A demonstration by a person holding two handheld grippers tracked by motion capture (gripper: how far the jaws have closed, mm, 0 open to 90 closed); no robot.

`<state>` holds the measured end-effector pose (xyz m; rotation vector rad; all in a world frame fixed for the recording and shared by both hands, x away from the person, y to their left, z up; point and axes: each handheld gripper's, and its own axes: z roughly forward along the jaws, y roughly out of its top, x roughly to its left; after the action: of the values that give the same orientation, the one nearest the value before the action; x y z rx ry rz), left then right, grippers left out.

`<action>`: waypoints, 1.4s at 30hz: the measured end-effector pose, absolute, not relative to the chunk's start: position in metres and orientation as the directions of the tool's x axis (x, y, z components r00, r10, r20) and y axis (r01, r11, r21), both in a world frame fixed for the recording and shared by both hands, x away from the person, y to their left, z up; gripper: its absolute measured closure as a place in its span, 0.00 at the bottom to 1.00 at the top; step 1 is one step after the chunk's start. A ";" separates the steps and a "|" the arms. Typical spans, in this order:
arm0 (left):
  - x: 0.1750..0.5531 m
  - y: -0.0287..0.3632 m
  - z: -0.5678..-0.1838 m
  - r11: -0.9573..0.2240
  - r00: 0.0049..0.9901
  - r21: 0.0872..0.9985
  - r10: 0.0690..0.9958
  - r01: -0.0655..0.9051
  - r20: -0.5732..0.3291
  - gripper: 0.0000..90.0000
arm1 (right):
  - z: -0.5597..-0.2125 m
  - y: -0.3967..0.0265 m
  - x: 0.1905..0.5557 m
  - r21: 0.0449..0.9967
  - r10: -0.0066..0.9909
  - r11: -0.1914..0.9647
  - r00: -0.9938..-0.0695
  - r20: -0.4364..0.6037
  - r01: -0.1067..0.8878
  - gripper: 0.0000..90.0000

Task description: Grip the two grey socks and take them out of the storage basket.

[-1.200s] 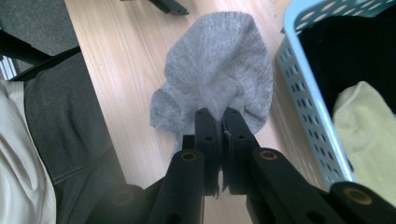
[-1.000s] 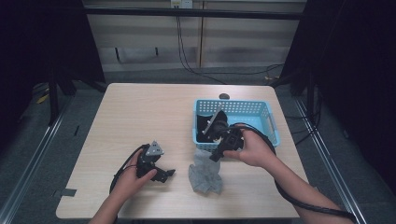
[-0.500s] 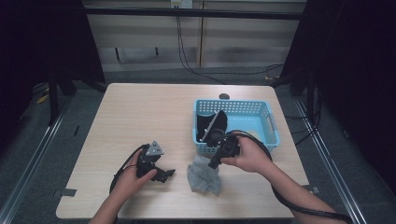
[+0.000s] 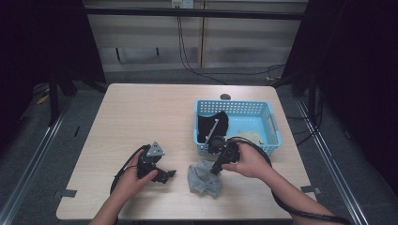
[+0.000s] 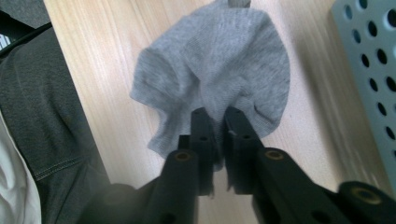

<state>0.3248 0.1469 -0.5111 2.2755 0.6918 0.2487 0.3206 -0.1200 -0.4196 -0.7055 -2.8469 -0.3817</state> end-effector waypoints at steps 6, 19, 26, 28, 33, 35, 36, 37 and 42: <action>0.325 0.147 -0.511 -0.585 0.835 0.701 0.549 0.408 -0.028 0.00 | -0.416 -0.122 0.320 0.207 0.442 0.846 -0.864 0.242 0.491 0.73; 0.325 0.147 -0.511 -0.586 0.836 0.701 0.548 0.406 -0.026 0.00 | -0.401 -0.127 0.317 0.255 0.467 0.824 -0.861 0.203 0.507 0.40; 0.324 0.147 -0.511 -0.592 0.838 0.697 0.545 0.405 -0.024 0.00 | -0.398 -0.136 0.314 0.279 0.482 0.808 -0.854 0.193 0.519 0.35; 0.324 0.147 -0.511 -0.592 0.838 0.697 0.545 0.404 -0.024 0.00 | -0.398 -0.139 0.312 0.285 0.485 0.804 -0.853 0.194 0.522 0.34; 0.324 0.147 -0.511 -0.592 0.838 0.697 0.545 0.405 -0.024 0.00 | -0.398 -0.148 0.310 0.301 0.502 0.788 -0.843 0.194 0.538 0.32; 0.324 0.147 -0.511 -0.592 0.838 0.697 0.545 0.405 -0.024 0.00 | -0.398 -0.153 0.309 0.304 0.501 0.789 -0.845 0.185 0.534 0.30; 0.324 0.147 -0.511 -0.591 0.839 0.698 0.544 0.405 -0.025 0.00 | -0.398 -0.155 0.308 0.304 0.506 0.787 -0.843 0.183 0.538 0.30; 0.324 0.147 -0.511 -0.592 0.838 0.697 0.545 0.405 -0.024 0.00 | -0.399 -0.157 0.308 0.307 0.506 0.785 -0.843 0.182 0.538 0.30; 0.324 0.147 -0.511 -0.591 0.839 0.698 0.544 0.404 -0.025 0.00 | -0.401 -0.168 0.305 0.318 0.529 0.768 -0.830 0.177 0.557 0.29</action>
<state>0.3242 0.1474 -0.5109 2.2813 0.6878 0.2465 0.3054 -0.1682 -0.4013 -0.8859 -2.8809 -0.5551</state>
